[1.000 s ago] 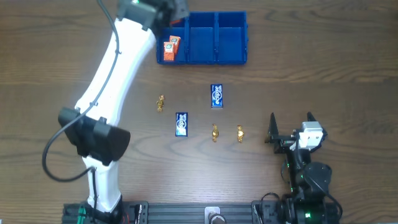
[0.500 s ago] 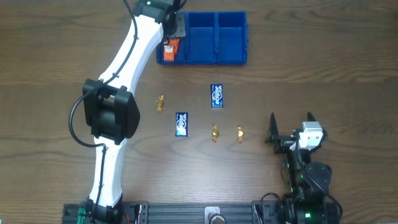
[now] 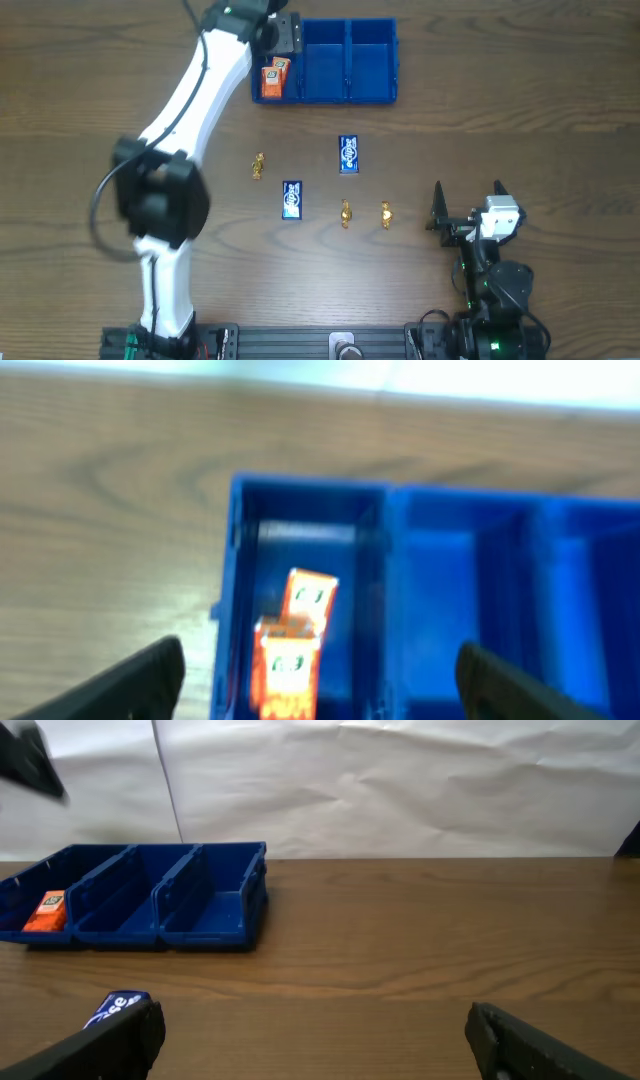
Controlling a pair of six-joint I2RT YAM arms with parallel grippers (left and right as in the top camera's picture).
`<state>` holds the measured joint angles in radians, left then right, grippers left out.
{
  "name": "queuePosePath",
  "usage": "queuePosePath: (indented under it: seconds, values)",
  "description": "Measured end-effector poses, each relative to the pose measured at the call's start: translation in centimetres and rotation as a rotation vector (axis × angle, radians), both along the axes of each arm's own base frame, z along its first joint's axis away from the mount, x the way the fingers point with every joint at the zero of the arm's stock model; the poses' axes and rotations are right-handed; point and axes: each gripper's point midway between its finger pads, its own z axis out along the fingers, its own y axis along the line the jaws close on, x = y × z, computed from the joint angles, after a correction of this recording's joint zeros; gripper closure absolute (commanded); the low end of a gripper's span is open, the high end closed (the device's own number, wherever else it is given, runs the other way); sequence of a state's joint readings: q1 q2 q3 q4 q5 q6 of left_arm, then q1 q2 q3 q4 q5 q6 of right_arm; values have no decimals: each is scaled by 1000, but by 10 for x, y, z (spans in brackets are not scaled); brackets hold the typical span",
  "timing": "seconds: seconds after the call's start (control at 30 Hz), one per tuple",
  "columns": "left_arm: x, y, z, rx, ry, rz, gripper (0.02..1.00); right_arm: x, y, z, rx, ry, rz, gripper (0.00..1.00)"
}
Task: Sort Candies Into Trays
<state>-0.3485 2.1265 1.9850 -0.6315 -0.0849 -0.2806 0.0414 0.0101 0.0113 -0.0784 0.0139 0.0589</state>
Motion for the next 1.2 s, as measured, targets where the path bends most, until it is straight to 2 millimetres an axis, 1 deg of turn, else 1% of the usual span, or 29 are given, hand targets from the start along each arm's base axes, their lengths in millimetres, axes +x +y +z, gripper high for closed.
queuePosePath:
  seconds: [0.03,0.07,0.1,0.17,0.2,0.23,0.27,0.3,0.37,0.4,0.47,0.53,0.6,0.67,0.7,0.73,0.77,0.83,0.9,1.0,1.03,1.07,1.1,1.2]
  values:
    - [-7,1,26,-29,-80,-3,51,0,0,0,0,0,0,3]
    - [-19,2,55,-54,-156,-8,49,0,0,0,0,0,0,3]
    - [-36,7,96,-96,-278,-13,40,0,0,0,0,0,0,3]
    - [-68,20,152,-135,-442,-21,29,0,0,0,0,0,0,3]
    - [-91,32,180,-151,-555,-24,27,0,0,0,0,0,0,3]
    - [-107,41,191,-150,-612,-27,25,0,0,0,0,-1,0,3]
    - [-123,49,192,-148,-641,-26,23,0,0,0,0,0,0,3]
    - [-137,59,189,-136,-657,-22,18,0,0,0,0,0,0,3]
    - [-155,75,174,-127,-673,-8,18,0,0,0,0,0,0,3]
    - [-170,92,153,-109,-660,12,18,0,0,0,0,-1,0,3]
    - [-194,119,128,-94,-672,48,18,0,0,1,0,-2,0,3]
    - [-218,138,116,-91,-702,79,18,0,0,0,0,-2,0,3]
    - [-242,152,106,-90,-746,102,18,0,0,1,0,-2,0,3]
    - [-262,159,95,-91,-787,117,18,0,0,0,0,-2,0,3]
    - [-269,161,87,-92,-800,119,18,0,0,1,0,-3,0,5]
    - [-276,162,75,-94,-806,117,20,0,0,0,0,-2,0,3]
    - [-280,162,59,-93,-794,115,20,0,0,0,0,-2,0,3]
    - [-285,162,43,-96,-806,113,20,0,0,0,0,-2,0,5]
    - [-291,162,21,-99,-824,111,20,0,0,0,0,-2,0,3]
    - [-292,162,3,-99,-825,111,20,0,0,1,0,-2,0,3]
    - [-294,162,-10,-96,-799,110,20,0,0,0,0,-2,0,3]
    - [-294,161,-17,-95,-782,108,20,0,0,1,0,-2,0,3]
    - [-296,161,-20,-94,-769,109,20,0,0,0,0,-2,0,3]
    - [-298,162,-23,-93,-759,109,20,0,0,1,0,-2,0,3]
